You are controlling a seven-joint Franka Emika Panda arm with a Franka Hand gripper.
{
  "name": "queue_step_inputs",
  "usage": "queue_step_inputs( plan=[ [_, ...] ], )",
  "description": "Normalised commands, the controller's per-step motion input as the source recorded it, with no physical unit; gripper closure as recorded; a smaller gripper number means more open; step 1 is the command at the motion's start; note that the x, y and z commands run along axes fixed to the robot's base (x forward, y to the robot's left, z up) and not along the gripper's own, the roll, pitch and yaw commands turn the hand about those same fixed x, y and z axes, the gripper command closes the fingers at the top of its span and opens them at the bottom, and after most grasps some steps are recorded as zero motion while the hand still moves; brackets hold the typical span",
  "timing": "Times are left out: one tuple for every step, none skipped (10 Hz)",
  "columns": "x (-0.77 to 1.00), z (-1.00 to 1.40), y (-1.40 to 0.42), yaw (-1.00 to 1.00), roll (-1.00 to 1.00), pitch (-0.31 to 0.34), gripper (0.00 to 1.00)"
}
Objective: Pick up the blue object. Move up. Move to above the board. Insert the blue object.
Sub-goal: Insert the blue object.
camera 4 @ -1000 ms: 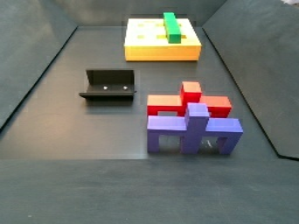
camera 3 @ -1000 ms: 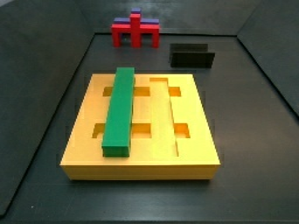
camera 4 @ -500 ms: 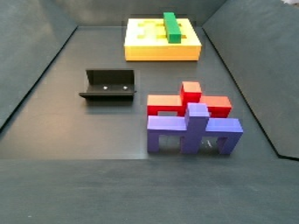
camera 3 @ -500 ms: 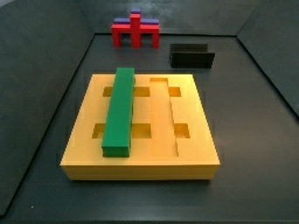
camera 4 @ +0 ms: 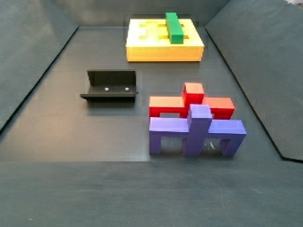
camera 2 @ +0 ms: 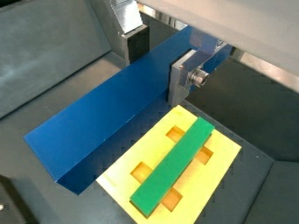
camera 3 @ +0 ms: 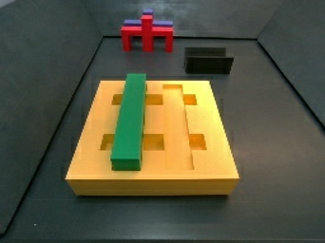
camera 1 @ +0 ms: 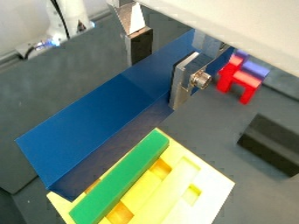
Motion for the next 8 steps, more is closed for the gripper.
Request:
queue_step_inputs(
  plan=[
    [0.00, -0.94, -0.23, 0.00, 0.00, -0.129, 1.00],
    [0.19, -0.81, -0.29, -0.05, 0.00, -0.044, 1.00],
    [0.32, -0.85, -0.26, 0.00, 0.00, -0.117, 1.00],
    [0.57, -0.65, -0.04, 0.00, -0.03, -0.174, 1.00],
    [0.85, -0.48, 0.19, 0.09, -0.16, -0.084, 1.00],
    [0.72, -0.62, 0.05, 0.10, 0.00, -0.074, 1.00],
    [0.18, -0.93, 0.00, 0.03, 0.01, -0.146, 1.00],
    [0.00, -0.94, -0.06, 0.09, 0.02, -0.154, 1.00]
  ],
)
